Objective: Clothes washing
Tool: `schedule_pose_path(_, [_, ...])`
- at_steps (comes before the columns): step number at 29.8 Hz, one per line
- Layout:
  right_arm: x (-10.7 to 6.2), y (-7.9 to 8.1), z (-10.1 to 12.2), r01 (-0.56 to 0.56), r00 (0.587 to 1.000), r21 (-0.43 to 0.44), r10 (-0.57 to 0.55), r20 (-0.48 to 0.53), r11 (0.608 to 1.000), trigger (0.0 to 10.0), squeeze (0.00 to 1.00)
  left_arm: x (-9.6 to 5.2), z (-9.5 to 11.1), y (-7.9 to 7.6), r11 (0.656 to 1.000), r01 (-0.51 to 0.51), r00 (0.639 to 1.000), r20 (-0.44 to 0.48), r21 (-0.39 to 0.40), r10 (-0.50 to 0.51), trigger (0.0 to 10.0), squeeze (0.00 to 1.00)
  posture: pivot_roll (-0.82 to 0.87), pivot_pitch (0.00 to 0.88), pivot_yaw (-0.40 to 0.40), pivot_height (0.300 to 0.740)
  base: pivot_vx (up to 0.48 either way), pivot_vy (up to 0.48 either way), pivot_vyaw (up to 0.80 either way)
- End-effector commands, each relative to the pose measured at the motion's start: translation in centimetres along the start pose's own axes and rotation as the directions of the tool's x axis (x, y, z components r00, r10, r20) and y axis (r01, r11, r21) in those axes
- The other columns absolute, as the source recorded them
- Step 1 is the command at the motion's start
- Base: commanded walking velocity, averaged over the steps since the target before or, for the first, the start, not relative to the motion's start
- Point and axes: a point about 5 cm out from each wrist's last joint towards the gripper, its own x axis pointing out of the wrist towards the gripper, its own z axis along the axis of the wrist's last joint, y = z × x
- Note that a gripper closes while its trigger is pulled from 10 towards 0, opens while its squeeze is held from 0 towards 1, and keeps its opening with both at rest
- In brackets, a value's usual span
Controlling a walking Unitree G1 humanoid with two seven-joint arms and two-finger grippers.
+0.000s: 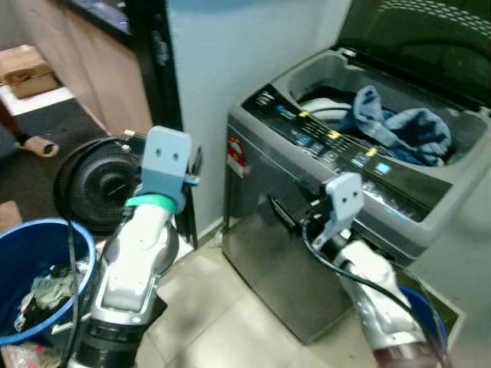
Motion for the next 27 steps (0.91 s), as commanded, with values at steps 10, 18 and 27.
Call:
schedule_pose_path(10, [-6.9,-1.6,-11.4,0.258,0.868,-0.048,-0.253,-0.426,0.965,10.0,0.0,-4.9,-11.3,-1.3,0.994,0.11,0.915,-0.393,0.023,-0.092,10.0,0.0,0.09,0.024,0.015,0.74,0.0,0.0,0.76])
schedule_pose_path(18, [-9.0,0.4,-14.6,0.225,0.819,-0.007,-0.193,-0.541,0.974,10.0,0.0,-8.2,-16.4,-0.8,0.994,0.104,0.817,-0.566,-0.036,-0.106,10.0,0.0,0.1,0.025,0.006,0.74,0.0,0.0,0.76])
schedule_pose_path(27, [-9.9,1.4,-16.0,0.166,0.791,-0.042,-0.159,-0.591,0.985,10.0,0.0,-9.4,-18.0,-1.1,0.993,0.116,0.804,-0.584,-0.028,-0.11,10.0,0.0,0.1,0.025,0.001,0.74,0.0,0.0,0.75])
